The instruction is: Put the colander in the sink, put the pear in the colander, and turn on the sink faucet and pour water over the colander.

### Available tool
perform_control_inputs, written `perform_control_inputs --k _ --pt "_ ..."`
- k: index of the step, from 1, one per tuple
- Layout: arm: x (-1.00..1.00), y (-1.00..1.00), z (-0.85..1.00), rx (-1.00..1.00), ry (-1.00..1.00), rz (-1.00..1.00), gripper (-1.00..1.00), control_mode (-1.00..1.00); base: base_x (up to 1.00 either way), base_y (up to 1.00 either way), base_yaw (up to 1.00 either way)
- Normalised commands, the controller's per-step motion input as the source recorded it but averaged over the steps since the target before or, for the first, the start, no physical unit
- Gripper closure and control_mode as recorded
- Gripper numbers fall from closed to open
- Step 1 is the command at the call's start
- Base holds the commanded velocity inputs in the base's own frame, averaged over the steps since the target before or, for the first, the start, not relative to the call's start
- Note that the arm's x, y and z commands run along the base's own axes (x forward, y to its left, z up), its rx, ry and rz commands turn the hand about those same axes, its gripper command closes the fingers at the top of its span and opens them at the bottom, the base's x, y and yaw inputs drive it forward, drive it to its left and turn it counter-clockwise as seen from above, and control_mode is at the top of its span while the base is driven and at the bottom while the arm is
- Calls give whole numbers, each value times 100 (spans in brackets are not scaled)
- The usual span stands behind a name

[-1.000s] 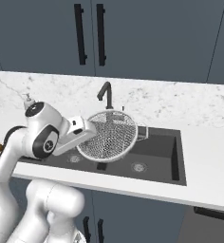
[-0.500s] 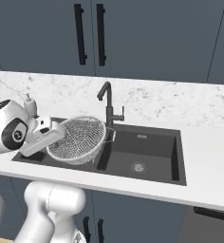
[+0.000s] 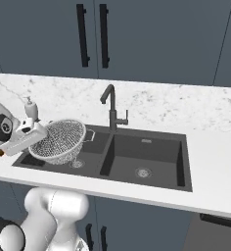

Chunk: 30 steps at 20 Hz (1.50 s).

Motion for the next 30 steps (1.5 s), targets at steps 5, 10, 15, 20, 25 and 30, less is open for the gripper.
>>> perform_control_inputs --k 5,10,15,20,25,30 --pt "82 47 -28 0 13 0 100 -100 0 0 0" --pt "63 31 -46 0 13 0 100 -100 0 0 0" --pt "42 14 -66 -1 5 0 100 -100 0 0 0" --pt "33 0 -53 0 1 0 100 -100 0 0 0" --pt "12 0 -35 0 0 1 100 -100 0 0 0" --pt "11 0 -27 0 0 3 100 -100 0 0 0"
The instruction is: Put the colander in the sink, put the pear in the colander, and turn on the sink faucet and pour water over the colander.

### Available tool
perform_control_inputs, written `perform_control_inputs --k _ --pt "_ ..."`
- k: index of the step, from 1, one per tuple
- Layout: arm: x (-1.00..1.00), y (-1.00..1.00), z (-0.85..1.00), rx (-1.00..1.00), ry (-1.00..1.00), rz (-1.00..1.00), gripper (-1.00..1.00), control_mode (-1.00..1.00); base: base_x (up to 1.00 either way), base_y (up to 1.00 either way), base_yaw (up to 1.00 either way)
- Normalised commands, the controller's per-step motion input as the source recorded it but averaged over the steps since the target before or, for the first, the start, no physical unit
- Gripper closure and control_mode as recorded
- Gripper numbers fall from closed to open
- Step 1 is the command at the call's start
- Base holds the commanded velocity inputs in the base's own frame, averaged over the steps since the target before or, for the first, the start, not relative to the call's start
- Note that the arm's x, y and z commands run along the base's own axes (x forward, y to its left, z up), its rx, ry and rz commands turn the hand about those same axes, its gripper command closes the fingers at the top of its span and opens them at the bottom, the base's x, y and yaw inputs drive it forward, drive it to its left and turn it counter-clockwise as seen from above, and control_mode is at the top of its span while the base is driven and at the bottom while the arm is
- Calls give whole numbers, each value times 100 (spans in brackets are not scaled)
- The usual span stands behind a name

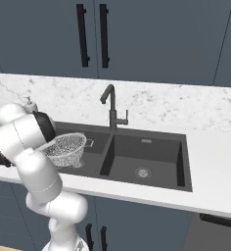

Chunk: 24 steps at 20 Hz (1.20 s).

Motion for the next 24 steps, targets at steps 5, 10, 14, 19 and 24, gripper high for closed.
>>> perform_control_inputs --k 5,10,14,19,24 --pt "14 -3 -19 8 0 9 100 -100 0 0 0" --pt "0 -15 -8 16 0 17 100 -100 0 0 0" --pt "1 -27 -15 12 0 14 100 -100 0 0 0" --pt "2 -32 -28 5 -1 9 100 -100 0 0 0" --pt "18 -25 -35 0 -2 8 100 -100 0 0 0"
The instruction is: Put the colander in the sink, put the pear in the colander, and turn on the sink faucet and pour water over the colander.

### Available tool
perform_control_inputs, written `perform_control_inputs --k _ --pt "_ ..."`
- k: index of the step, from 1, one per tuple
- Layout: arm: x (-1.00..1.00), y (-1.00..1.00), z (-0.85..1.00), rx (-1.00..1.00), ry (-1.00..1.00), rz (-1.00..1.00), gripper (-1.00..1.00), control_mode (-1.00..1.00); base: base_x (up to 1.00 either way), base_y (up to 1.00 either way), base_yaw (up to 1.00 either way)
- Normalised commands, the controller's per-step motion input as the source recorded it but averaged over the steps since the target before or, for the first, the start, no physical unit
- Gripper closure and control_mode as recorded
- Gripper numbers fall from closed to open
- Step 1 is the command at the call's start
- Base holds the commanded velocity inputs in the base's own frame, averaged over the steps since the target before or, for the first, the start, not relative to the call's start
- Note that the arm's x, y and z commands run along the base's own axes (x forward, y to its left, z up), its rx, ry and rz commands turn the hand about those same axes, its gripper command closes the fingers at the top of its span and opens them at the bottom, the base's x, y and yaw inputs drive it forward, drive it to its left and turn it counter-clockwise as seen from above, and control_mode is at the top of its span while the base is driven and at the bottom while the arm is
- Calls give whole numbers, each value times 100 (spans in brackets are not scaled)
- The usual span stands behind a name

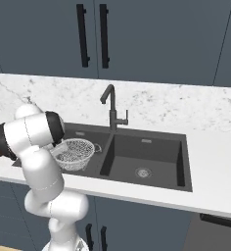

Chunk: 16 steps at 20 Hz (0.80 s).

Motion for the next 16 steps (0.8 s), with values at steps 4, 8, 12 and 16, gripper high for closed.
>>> perform_control_inputs --k 4,8,12,16 --pt "39 -8 -28 1 -5 11 100 -100 0 0 0" --pt "53 -2 -19 0 -4 10 100 -100 0 0 0" --pt "37 -19 -15 0 0 5 100 -100 0 0 0" --pt "21 -14 -23 0 0 0 100 -100 0 0 0"
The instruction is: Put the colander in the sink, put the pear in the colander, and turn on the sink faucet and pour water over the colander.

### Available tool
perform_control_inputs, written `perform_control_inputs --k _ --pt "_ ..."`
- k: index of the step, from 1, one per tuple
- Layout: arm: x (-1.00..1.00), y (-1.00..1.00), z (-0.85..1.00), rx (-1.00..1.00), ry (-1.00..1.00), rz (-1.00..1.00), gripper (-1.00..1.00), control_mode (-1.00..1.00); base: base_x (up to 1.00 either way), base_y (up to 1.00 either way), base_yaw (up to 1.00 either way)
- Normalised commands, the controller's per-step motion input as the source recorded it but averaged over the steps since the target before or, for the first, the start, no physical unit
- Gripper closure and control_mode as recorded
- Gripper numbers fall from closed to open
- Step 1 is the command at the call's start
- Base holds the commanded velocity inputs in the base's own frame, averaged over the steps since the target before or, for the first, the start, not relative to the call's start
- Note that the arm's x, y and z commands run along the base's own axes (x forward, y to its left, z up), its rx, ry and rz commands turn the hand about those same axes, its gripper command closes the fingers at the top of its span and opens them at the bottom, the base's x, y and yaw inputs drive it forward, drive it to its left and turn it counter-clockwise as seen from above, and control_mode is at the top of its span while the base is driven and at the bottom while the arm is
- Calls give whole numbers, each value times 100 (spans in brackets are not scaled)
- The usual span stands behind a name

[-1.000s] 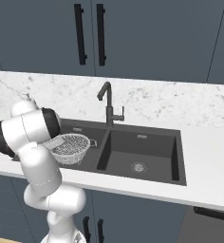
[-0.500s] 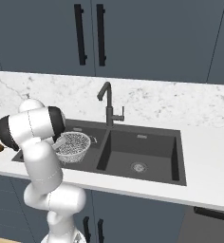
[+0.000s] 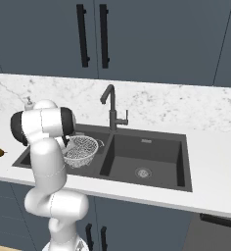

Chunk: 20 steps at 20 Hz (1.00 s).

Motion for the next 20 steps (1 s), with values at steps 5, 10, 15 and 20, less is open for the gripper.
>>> perform_control_inputs --k 5,10,15,20 --pt "23 -9 -33 0 0 0 100 -100 0 0 0" --pt "35 -15 -52 0 0 -1 100 -100 0 0 0" --pt "19 -8 -36 0 0 -2 -100 -100 0 0 0" --pt "-7 -4 0 0 0 -2 -100 -100 0 0 0"
